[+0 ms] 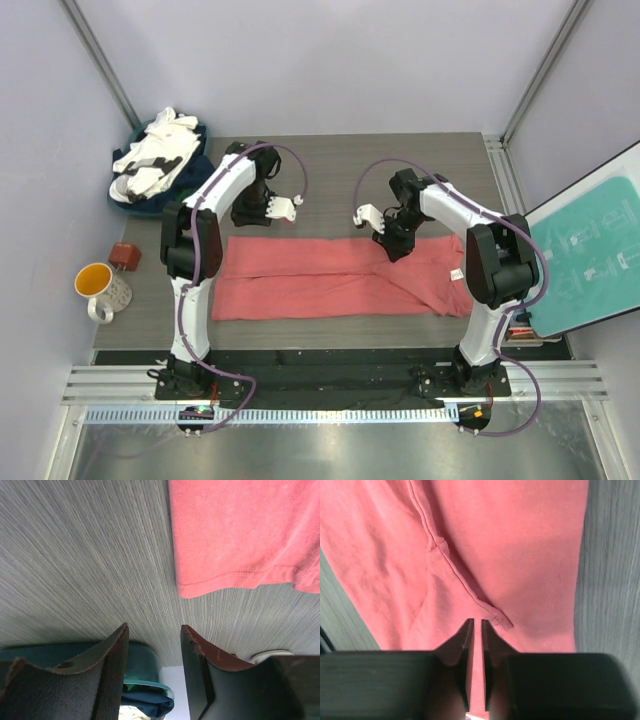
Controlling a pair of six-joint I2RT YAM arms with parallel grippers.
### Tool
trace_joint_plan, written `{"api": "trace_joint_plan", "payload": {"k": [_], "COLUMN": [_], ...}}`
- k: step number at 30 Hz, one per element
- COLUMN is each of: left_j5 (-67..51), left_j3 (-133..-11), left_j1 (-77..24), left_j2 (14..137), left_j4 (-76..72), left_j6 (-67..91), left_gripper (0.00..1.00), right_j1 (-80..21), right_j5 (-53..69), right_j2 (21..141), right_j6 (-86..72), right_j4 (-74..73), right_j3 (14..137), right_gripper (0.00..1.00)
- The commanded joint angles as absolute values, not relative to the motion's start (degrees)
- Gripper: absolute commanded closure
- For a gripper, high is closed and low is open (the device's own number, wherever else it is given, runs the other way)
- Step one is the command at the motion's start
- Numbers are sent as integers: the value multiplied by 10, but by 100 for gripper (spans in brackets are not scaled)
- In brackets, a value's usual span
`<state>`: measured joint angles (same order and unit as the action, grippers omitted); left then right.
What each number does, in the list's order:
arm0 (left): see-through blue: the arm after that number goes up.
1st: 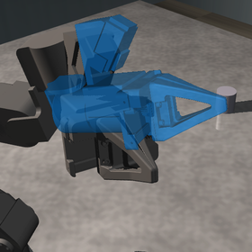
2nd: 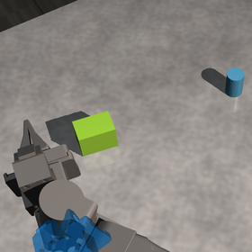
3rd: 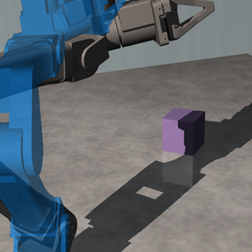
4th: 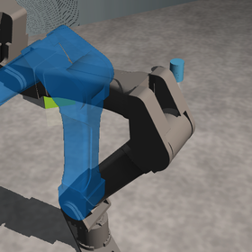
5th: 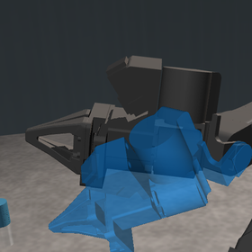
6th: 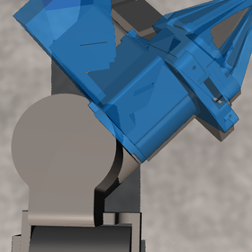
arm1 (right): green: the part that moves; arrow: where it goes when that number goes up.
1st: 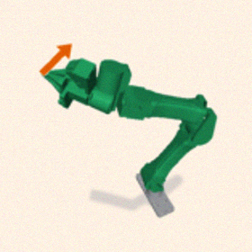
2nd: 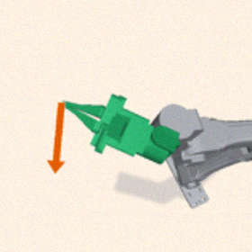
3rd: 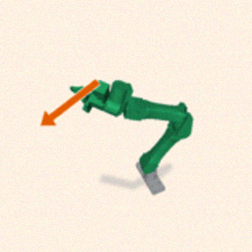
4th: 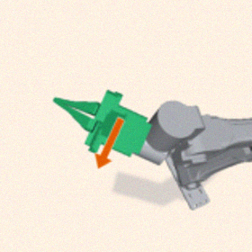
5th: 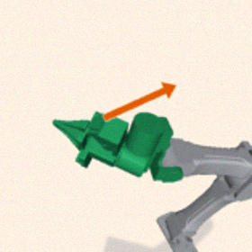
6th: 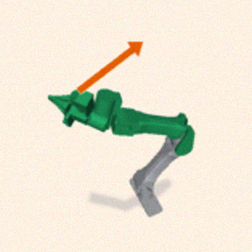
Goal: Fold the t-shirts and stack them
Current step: Fold the other side of the tshirt into a rectangle
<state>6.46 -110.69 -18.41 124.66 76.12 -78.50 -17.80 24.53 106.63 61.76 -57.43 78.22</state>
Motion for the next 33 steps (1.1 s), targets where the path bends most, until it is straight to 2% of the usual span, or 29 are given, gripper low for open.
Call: {"api": "trace_joint_plan", "payload": {"k": [1,3,9,23,25,28,29,30,33], "left_j5": [72,72,73,82,82,81,80,81,83], "left_j3": [-1123,-1121,-1121,-1139,-1141,-1141,-1141,-1141,-1143], "left_j1": [-188,-188,-189,-190,-191,-192,-193,-193,-194], "left_j2": [1245,1242,1239,1246,1250,1250,1252,1252,1252], "left_j4": [953,952,953,953,953,953,953,953,952], "left_j6": [-797,-795,-795,-798,-796,-795,-795,-795,-798], "left_gripper": [53,53,53,54,54,53,53,54,53], "right_j1": [-183,-181,-174,-163,-163,-164,-163,-164,-163], "right_j5": [219,202,202,214,214,219,219,218,215], "right_j2": [1042,1035,1047,1094,1098,1100,1100,1099,1095], "right_j6": [598,593,586,603,601,599,599,599,602], "right_j4": [-546,-527,-514,-517,-517,-519,-520,-523,-534], "right_j3": [778,764,759,764,764,767,768,771,774], "right_gripper": [78,71,64,64,66,80,90,95,99]}}
